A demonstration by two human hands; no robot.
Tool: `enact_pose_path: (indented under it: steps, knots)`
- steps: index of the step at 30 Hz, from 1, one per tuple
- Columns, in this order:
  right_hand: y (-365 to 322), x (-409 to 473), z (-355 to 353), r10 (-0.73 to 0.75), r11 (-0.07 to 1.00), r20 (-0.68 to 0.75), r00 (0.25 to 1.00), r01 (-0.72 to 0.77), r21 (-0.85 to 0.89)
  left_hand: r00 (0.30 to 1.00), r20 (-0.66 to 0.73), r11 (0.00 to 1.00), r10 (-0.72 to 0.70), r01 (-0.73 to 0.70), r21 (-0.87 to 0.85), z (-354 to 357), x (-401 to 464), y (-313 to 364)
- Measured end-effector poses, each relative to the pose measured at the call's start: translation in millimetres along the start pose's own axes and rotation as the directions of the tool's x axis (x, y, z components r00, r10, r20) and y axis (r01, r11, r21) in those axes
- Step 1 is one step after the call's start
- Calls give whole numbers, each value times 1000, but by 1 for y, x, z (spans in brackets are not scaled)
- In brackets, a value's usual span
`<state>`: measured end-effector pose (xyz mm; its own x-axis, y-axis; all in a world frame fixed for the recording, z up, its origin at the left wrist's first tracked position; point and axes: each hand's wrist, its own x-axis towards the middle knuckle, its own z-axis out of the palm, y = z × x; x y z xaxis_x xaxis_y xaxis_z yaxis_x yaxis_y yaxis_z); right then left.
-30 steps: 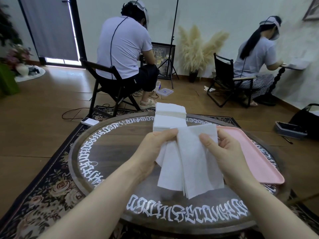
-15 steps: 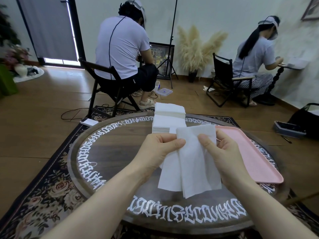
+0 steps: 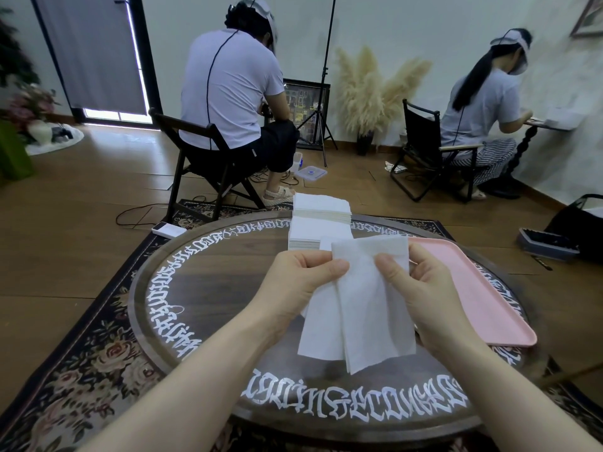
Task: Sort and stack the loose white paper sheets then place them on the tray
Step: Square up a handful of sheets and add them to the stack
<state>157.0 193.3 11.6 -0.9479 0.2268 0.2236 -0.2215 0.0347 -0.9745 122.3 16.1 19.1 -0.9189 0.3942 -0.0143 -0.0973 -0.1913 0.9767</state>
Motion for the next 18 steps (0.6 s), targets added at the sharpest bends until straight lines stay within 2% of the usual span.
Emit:
enact_pose_path:
  steps: [3, 5, 7, 9, 11, 14, 16, 18]
  knots:
    - [-3, -1, 0, -88, 992, -32, 996, 85, -96, 999, -9, 996, 53, -52, 68, -2, 0, 1]
    - [-8, 1, -2, -270, 911, -15, 963, 251, -327, 988, 16, 953, 156, -154, 261, -5, 1, 1]
    - [-14, 1, -5, -399, 771, 104, 911, 394, -501, 970, 86, 853, 228, -242, 463, -7, 0, 2]
    - [-16, -1, -6, -380, 720, 237, 894, 447, -531, 959, 163, 809, 231, -283, 516, -7, -1, 1]
    - [-15, -3, -3, -289, 758, 286, 913, 401, -515, 955, 213, 800, 209, -292, 525, -6, -3, 0]
    - [-12, 0, -4, -194, 848, 240, 951, 285, -446, 950, 218, 846, 223, -300, 441, -8, -3, 2]
    - [-11, 3, -10, -94, 951, 192, 977, 145, -271, 959, 162, 915, 231, -271, 300, -9, -3, 4]
    - [-9, 5, -16, 5, 996, 206, 979, 13, -83, 972, 93, 965, 215, -226, 133, -11, -2, 7]
